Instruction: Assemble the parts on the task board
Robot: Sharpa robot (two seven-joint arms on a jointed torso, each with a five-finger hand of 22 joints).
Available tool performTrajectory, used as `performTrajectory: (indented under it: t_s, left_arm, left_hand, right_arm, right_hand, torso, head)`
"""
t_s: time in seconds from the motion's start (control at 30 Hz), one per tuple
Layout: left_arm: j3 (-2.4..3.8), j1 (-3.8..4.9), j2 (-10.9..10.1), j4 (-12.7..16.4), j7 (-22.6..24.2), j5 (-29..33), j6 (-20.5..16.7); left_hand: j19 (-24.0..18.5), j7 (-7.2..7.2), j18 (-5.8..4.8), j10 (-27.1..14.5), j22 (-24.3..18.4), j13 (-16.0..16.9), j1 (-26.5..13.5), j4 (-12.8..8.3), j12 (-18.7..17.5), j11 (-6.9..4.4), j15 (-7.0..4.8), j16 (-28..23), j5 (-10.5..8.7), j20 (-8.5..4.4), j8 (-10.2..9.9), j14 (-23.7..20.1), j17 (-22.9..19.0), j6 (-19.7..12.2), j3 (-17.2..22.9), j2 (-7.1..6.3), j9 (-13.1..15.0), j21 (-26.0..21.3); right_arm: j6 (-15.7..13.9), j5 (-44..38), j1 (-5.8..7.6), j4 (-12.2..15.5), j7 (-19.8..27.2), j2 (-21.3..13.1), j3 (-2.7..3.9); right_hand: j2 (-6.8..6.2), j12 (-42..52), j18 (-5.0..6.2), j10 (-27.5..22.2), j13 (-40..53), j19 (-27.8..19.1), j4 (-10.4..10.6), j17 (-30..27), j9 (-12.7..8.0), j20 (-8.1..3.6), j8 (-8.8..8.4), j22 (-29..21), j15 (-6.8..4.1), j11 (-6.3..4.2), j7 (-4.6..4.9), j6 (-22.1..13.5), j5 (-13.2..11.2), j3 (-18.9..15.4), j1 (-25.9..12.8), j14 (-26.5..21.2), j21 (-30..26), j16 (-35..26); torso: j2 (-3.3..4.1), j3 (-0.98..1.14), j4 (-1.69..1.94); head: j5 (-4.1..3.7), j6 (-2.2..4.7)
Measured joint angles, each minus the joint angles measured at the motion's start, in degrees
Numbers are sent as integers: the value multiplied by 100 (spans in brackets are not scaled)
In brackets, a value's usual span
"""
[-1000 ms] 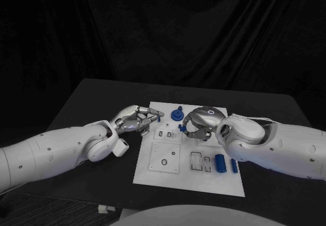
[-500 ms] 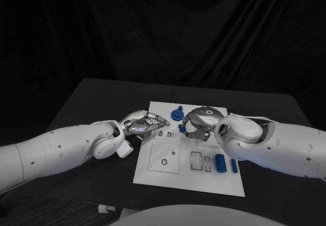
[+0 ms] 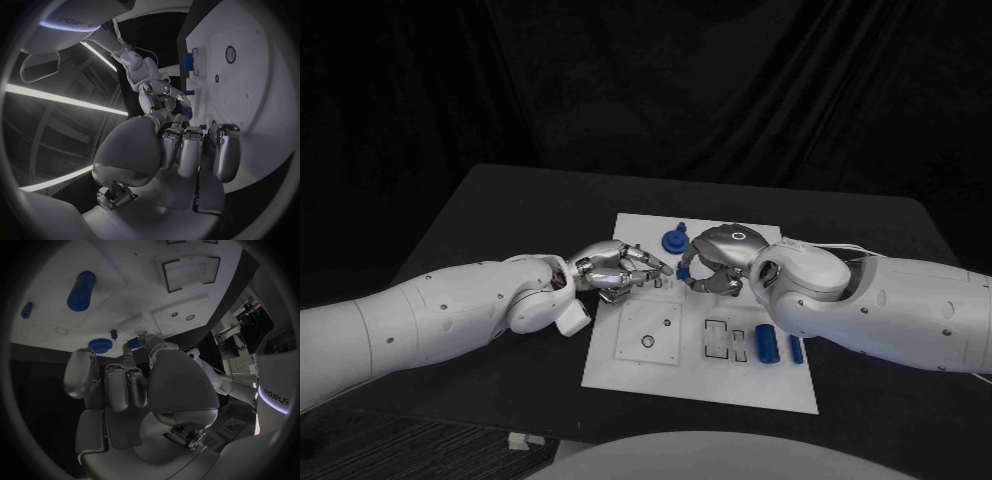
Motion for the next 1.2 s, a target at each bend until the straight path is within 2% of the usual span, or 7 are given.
performTrajectory:
  t_s: [0.43, 0.7, 0.93, 1.2]
  left_arm:
    - [1, -16, 113, -90, -127, -6, 140]
    - [1, -27, 140, -132, -160, -9, 170]
    - [1, -35, 142, -143, -171, -11, 170]
    - [1, -50, 150, -149, -186, -12, 168]
  left_hand:
    - [0, 0, 0, 0, -1, 0, -23, -15, 0, 0, 0, 0, 0, 0, -27, 0, -1, -42, 46, -23, -11, 0]
    - [-7, -20, 1, -1, -1, 0, -47, -16, 0, 0, 0, 0, 0, 2, -50, 0, -1, -63, 94, 2, -11, 0]
    - [-85, -20, 1, -1, -2, 0, -47, -32, 0, 0, 0, 0, 0, 0, -72, 0, -2, -63, 141, 1, -11, 0]
    - [-126, 1, 2, -1, -2, 0, -76, -39, 0, 0, 0, 0, 0, 0, -72, 0, -2, -83, 181, 31, -10, -1]
  right_arm:
    - [1, 0, 0, -6, 25, 56, 0]
    - [-1, 0, 0, -2, 43, 60, 0]
    - [-6, 0, 0, 2, 66, 50, 0]
    - [-14, 0, 0, 13, 119, 49, -1]
  right_hand:
    - [8, 0, 0, 0, -1, 0, 0, 0, 10, 0, -6, 0, 0, 0, 11, 30, -49, 0, 8, 0, 0, 23]
    - [7, 0, 0, 0, -1, 0, -1, 0, 28, 0, -28, 0, 0, 0, 9, 32, -72, 0, 8, 0, -1, 23]
    - [7, 0, 0, 0, -1, 0, -17, 0, 21, 0, -7, -1, 0, 0, 8, 33, -93, 15, 7, 0, 8, 22]
    - [6, 0, 0, 0, -1, 0, -26, 0, 18, 0, 0, -1, 0, 0, 5, 36, -93, 24, 6, 0, 21, 22]
  torso:
    - [-4, 0, 9]
    - [-10, 1, 9]
    - [-12, 3, 9]
    - [-11, 4, 9]
  head:
    - [5, -29]
    - [7, -21]
    - [7, -42]
    - [3, -26]
